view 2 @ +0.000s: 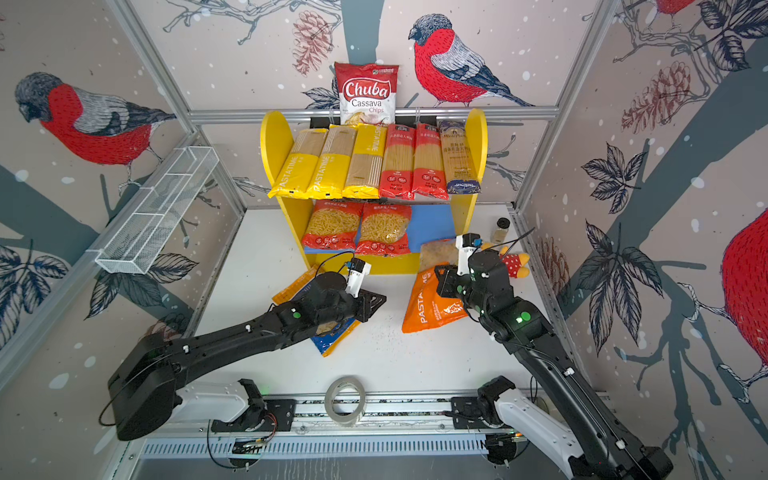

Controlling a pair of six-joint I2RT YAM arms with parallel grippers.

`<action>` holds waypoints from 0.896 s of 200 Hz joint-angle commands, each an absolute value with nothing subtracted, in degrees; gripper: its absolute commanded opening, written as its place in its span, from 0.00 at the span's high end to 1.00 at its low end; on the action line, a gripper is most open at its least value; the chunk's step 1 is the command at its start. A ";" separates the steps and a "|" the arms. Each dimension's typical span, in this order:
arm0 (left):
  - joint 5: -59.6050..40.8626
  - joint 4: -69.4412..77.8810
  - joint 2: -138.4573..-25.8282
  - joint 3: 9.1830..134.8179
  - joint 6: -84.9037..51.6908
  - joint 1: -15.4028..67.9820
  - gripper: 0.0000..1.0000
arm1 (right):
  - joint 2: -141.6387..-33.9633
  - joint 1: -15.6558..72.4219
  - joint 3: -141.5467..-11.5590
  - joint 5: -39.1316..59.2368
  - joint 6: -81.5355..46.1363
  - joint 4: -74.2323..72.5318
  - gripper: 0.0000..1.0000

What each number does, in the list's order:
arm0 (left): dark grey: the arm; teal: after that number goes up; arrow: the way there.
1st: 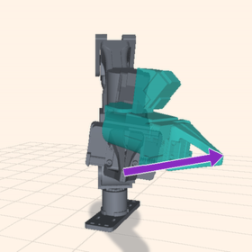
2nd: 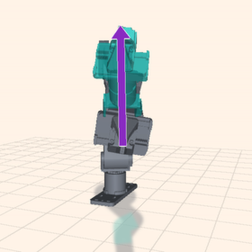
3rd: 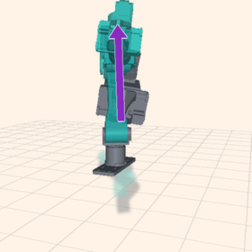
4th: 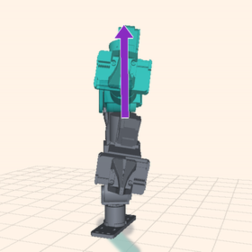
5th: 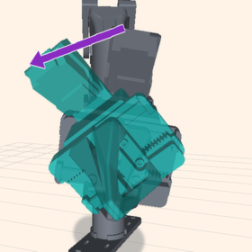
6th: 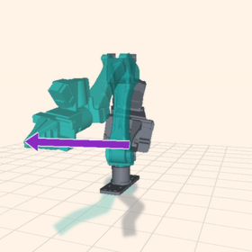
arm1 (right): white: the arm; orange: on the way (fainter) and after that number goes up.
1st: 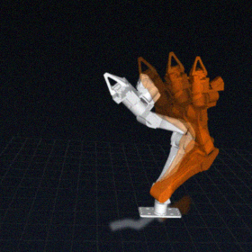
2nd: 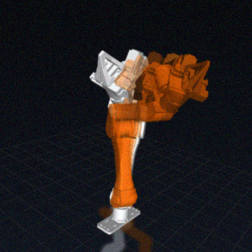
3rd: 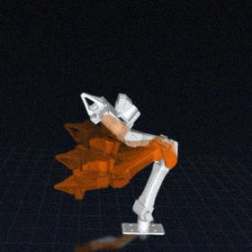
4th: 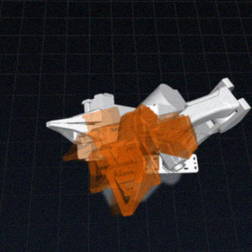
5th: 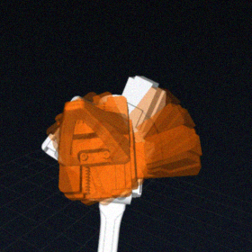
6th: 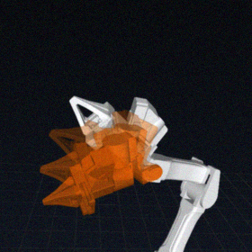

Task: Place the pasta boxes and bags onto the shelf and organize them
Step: 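Lift the orange bag with the right gripper while the left gripper releases, then push the orange bag onto the lower shelf beside the red bags with the right gripper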

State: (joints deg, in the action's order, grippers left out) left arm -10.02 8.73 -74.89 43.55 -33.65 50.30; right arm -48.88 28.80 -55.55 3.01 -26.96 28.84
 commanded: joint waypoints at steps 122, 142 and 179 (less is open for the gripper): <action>-12.36 14.90 -76.07 40.53 -37.87 49.66 0.76 | -61.25 26.12 -57.13 -2.05 -11.10 -11.30 1.00; -12.22 14.83 -75.46 40.13 -37.98 49.66 0.76 | -62.46 25.24 -55.29 -2.39 -9.45 -17.52 1.00; -12.13 14.68 -75.40 39.88 -38.29 49.66 0.76 | -63.88 24.96 -53.29 3.72 -7.88 -27.15 1.00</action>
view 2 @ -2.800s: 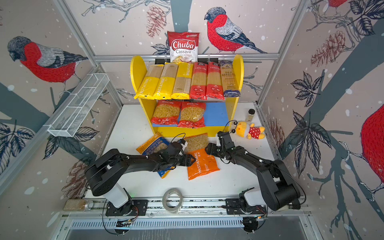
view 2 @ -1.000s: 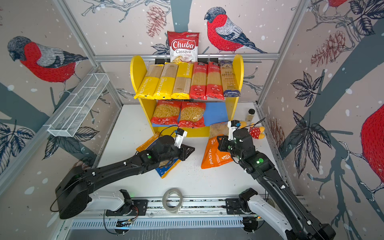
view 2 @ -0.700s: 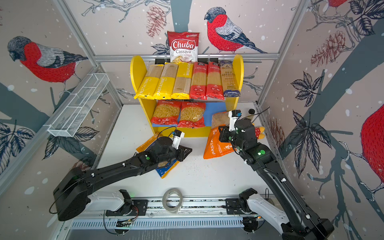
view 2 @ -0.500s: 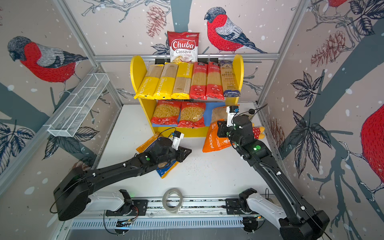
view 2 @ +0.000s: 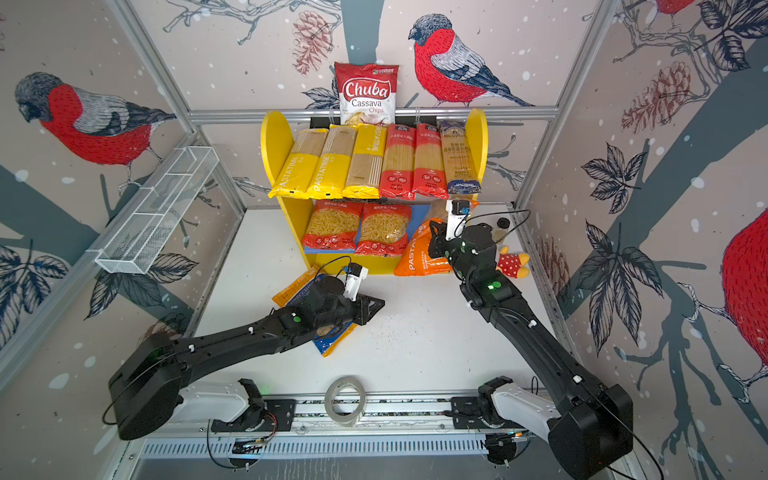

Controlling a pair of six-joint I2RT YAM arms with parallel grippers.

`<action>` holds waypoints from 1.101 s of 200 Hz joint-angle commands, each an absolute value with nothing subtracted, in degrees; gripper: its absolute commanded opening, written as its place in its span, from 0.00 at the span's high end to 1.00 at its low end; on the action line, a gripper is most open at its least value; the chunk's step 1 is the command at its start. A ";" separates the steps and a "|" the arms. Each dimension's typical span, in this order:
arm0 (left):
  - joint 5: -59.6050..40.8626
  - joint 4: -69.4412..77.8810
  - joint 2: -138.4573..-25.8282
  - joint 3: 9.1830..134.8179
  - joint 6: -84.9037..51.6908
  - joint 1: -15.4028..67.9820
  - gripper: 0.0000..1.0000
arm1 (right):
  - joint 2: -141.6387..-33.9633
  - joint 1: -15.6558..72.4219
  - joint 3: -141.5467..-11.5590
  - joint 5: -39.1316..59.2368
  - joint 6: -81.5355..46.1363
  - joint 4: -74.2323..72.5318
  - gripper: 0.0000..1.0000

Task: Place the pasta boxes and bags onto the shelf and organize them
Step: 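Push the orange bag onto the lower shelf beside the red bags with the right gripper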

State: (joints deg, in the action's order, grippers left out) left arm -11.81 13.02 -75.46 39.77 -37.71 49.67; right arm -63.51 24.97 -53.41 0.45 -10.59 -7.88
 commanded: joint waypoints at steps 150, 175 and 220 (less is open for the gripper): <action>-12.70 14.60 -77.33 41.09 -39.37 49.92 0.76 | -82.51 17.64 -55.09 3.94 -4.22 -29.88 0.94; -12.88 14.31 -77.91 41.79 -38.90 49.92 0.76 | -82.57 18.59 -56.04 3.52 -3.69 -29.79 0.93; -13.19 14.34 -78.60 42.72 -38.69 49.94 0.76 | -85.67 21.18 -59.96 -0.98 -3.29 -26.17 0.84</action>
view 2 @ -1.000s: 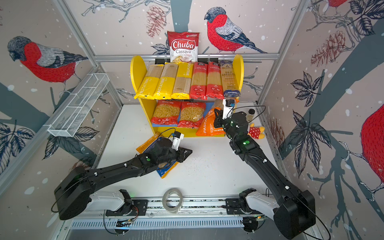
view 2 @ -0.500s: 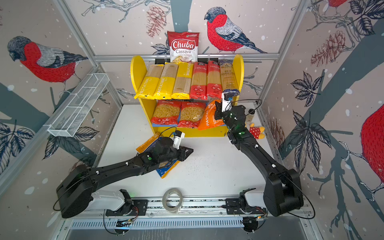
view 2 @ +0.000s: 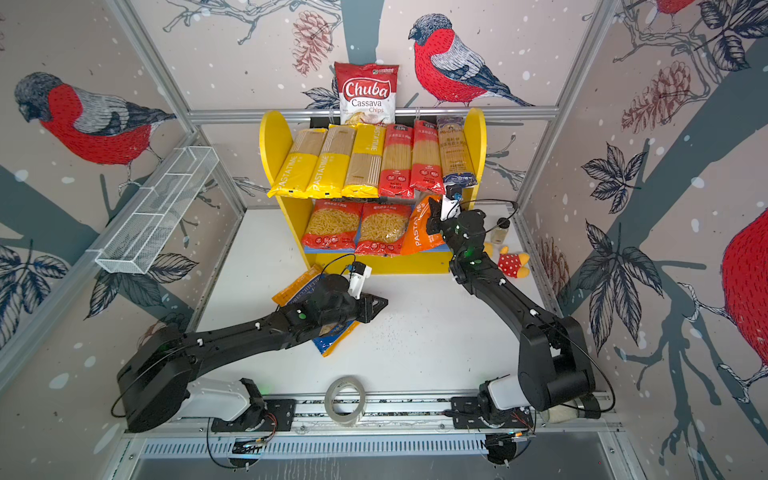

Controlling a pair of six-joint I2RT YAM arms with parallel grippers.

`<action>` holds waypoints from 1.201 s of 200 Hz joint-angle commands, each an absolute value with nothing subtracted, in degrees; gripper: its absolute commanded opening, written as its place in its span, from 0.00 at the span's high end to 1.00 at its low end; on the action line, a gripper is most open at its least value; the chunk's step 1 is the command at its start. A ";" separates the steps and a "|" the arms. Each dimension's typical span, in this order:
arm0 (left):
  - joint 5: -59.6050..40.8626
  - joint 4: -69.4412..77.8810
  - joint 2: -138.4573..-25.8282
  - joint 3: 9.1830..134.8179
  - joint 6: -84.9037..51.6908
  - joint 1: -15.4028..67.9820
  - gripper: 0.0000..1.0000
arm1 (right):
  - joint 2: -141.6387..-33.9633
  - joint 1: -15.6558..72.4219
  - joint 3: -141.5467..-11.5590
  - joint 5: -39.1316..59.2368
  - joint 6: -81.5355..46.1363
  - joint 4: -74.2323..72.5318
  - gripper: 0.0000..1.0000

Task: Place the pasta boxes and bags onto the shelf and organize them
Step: 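Push the orange bag onto the lower shelf beside the red bags with the right gripper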

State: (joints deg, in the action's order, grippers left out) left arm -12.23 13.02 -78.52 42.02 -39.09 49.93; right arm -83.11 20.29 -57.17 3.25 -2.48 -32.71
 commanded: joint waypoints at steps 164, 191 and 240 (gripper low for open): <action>-12.16 13.72 -77.39 41.75 -37.33 49.92 0.76 | -69.15 25.15 -46.45 -11.90 -16.54 -13.11 0.42; -10.66 13.58 -76.26 40.97 -36.75 49.91 0.76 | -64.83 26.02 -42.75 -11.57 -25.11 -9.65 0.38; -5.00 10.47 -69.06 37.94 -35.19 46.18 0.65 | -62.46 20.87 -37.36 0.41 -41.20 -9.93 0.16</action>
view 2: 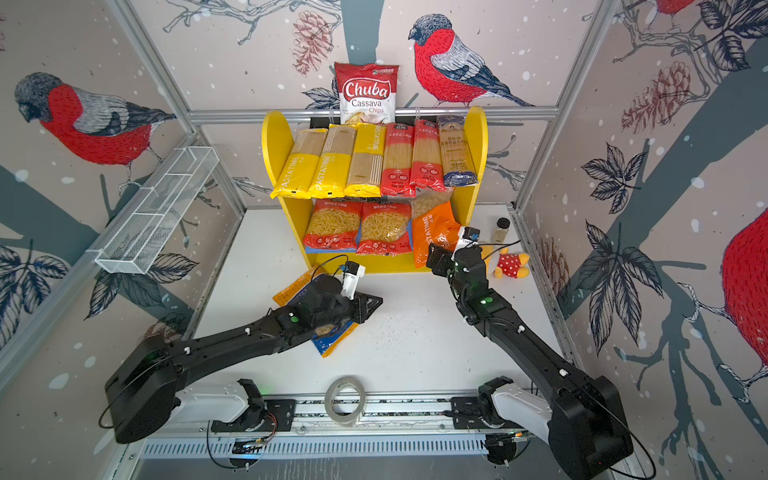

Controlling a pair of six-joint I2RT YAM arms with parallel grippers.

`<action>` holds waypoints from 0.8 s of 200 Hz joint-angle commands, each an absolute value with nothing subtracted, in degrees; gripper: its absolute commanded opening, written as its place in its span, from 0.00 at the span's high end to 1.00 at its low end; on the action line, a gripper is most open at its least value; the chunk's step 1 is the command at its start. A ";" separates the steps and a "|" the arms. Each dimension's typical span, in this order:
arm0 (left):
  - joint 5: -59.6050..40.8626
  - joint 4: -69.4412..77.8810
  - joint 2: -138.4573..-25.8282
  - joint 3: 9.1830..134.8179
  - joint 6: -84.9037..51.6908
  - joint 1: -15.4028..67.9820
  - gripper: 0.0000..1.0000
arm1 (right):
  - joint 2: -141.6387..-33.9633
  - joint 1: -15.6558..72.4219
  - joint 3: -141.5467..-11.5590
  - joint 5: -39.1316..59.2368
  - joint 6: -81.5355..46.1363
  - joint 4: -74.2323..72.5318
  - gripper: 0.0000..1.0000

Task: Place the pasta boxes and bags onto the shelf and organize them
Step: 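Push the orange bag onto the lower shelf beside the red bags with the right gripper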

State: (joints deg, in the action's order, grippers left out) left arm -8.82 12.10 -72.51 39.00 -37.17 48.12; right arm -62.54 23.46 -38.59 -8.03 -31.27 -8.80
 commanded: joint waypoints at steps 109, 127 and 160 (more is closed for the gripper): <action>-0.13 13.81 -59.83 31.03 -35.31 44.82 0.55 | -76.20 18.85 -37.78 11.38 -54.57 -25.25 0.26; -0.42 14.41 -60.61 31.19 -35.29 44.82 0.55 | -78.01 18.74 -37.80 13.30 -57.30 -28.21 0.42; -0.18 14.18 -60.47 31.29 -35.07 44.82 0.55 | -76.20 18.90 -37.10 15.46 -63.70 -35.20 0.69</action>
